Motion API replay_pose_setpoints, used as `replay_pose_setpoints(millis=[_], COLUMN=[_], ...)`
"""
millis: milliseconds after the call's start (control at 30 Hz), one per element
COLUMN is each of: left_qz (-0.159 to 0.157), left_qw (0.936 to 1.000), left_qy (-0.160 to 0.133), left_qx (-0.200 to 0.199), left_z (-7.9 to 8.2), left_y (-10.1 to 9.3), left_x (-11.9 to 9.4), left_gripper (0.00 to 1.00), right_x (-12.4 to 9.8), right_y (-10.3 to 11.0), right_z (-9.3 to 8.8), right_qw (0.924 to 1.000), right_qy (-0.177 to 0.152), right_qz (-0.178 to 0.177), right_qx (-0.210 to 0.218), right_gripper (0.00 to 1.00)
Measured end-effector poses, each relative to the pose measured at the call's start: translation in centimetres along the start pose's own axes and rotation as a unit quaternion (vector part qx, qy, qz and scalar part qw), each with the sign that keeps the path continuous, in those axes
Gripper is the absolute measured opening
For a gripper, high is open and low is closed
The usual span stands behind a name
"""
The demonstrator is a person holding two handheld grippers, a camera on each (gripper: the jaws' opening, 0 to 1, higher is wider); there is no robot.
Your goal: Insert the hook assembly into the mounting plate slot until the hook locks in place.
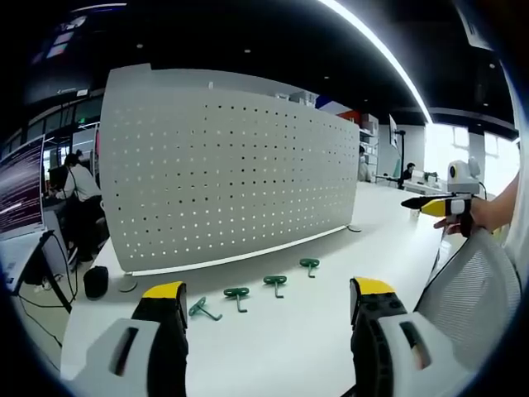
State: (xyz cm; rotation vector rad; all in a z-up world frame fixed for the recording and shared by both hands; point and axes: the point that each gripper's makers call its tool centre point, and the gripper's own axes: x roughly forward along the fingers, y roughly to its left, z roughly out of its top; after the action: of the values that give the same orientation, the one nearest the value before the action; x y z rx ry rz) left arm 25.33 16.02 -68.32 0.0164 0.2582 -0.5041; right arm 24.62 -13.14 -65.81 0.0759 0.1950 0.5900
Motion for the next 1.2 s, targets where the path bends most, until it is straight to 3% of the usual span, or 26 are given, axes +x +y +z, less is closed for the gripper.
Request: replay_pose_setpoints(millis=[833, 1200], left_qz=[-0.002, -0.009], left_qw=[1.0, 1.0], left_qy=[-0.005, -0.002], left_qx=[-0.001, -0.002], left_z=[0.34, 0.34], left_y=[-0.08, -0.27], left_x=[-0.07, -0.03], left_gripper=[0.83, 0.83], right_x=[0.42, 0.21], right_y=[0.76, 0.48], right_z=[0.64, 0.85], right_qw=[0.9997, 0.9999], right_qy=[0.004, -0.003], right_qz=[0.02, 0.01], right_qx=[-0.011, -0.011], right_gripper=[0.7, 0.7])
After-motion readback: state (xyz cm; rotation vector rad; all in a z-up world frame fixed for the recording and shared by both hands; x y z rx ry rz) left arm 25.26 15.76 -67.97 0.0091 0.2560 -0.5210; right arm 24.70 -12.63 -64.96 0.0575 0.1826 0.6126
